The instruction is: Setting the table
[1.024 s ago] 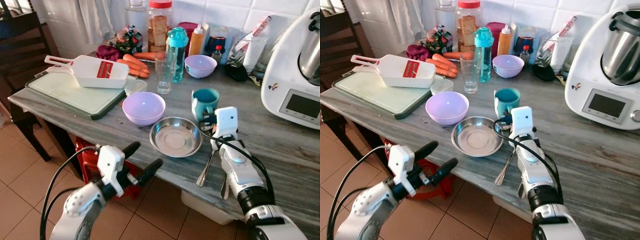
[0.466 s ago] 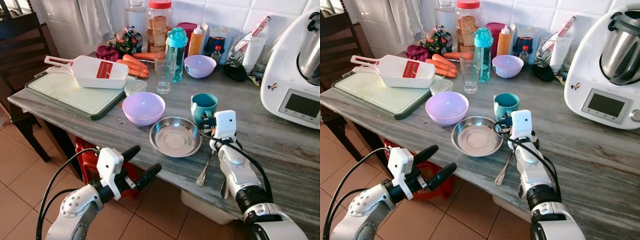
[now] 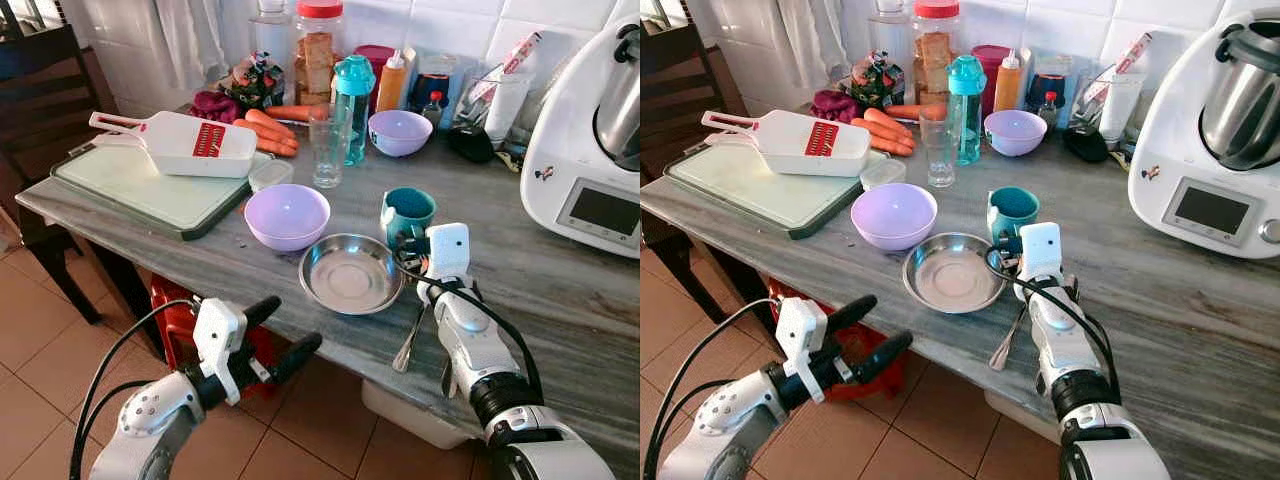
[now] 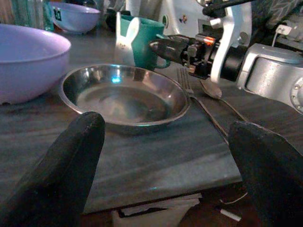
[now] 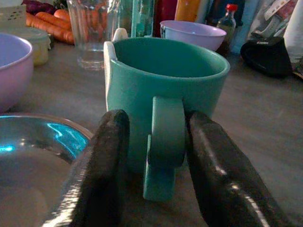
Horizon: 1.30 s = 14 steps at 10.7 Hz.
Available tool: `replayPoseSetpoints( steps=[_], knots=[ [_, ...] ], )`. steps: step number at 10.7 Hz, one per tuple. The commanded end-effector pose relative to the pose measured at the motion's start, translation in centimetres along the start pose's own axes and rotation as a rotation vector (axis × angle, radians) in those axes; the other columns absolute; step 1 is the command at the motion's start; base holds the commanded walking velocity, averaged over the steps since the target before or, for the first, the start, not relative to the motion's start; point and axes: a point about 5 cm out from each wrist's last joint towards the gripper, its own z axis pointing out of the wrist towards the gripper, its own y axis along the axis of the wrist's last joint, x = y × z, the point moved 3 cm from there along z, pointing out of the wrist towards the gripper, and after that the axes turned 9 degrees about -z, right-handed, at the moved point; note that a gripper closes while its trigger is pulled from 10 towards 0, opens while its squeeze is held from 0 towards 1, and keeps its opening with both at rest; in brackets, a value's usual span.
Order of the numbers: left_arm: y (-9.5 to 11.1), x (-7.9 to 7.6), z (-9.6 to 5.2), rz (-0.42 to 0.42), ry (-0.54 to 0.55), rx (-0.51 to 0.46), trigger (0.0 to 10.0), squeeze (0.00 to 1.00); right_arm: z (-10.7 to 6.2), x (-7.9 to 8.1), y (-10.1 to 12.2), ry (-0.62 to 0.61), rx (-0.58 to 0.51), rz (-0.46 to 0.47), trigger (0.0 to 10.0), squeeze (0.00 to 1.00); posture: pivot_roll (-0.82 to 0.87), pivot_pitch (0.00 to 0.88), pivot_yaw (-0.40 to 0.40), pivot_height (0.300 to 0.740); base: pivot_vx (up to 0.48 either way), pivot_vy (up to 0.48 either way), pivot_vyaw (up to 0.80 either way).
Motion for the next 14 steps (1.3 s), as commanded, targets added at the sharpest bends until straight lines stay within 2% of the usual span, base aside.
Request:
replayPoseSetpoints(
  steps=[1,5,7,8,9,10,11,12,13,14],
  knots=[
    [0.1,-0.3,0.0,0.017,-0.018,0.003,10.0,0.00,0.1,-0.7,0.4,-0.035,-0.019,-0.003,10.0,1.00,0.17,0.000,-0.028,0.740,0.000,0.000,0.00],
    [-0.5,-0.3,0.2,0.008,-0.033,0.016,10.0,0.00,0.0,-1.1,2.2,-0.071,-0.109,-0.013,10.0,1.00,0.16,0.000,-0.029,0.740,0.000,0.000,0.00],
    [-0.6,-0.2,0.2,0.009,-0.032,0.014,10.0,0.00,-0.2,-1.2,3.5,-0.087,-0.161,-0.057,10.0,1.00,0.16,0.000,-0.031,0.740,0.000,0.000,0.00],
    [-0.6,-0.1,0.3,0.008,-0.028,0.009,10.0,0.00,-0.4,-1.0,3.9,-0.089,-0.179,-0.057,10.0,1.00,0.16,0.000,-0.033,0.740,0.000,0.000,0.00],
    [-0.6,0.2,0.3,0.011,-0.010,-0.003,10.0,0.00,-1.0,-0.2,4.5,-0.056,-0.220,-0.119,10.0,1.00,0.17,0.000,-0.031,0.740,0.000,0.000,0.00],
    [-0.5,0.3,0.4,0.014,0.011,-0.023,10.0,0.00,-1.5,0.1,4.4,-0.060,-0.228,-0.121,10.0,1.00,0.17,0.000,-0.035,0.740,0.000,0.000,0.00],
    [-0.4,0.7,0.5,0.018,0.049,-0.041,10.0,0.00,-2.1,0.1,4.4,-0.076,-0.242,-0.162,10.0,1.00,0.17,0.000,-0.036,0.740,0.000,0.000,0.00],
    [-0.3,1.2,0.6,0.020,0.098,-0.064,10.0,0.00,-2.5,0.9,4.3,-0.058,-0.240,-0.170,10.0,1.00,0.16,0.000,-0.038,0.740,0.000,0.000,0.00],
    [0.0,1.4,0.7,0.032,0.112,-0.078,10.0,0.00,-2.7,1.3,4.4,-0.050,-0.244,-0.181,10.0,0.36,0.16,0.000,-0.039,0.740,0.000,0.000,0.00],
    [0.8,2.5,0.8,0.054,0.179,-0.117,10.0,0.00,-3.0,1.7,4.7,-0.052,-0.254,-0.179,10.0,0.00,0.16,0.000,-0.041,0.740,0.000,0.000,0.00]
  ],
)
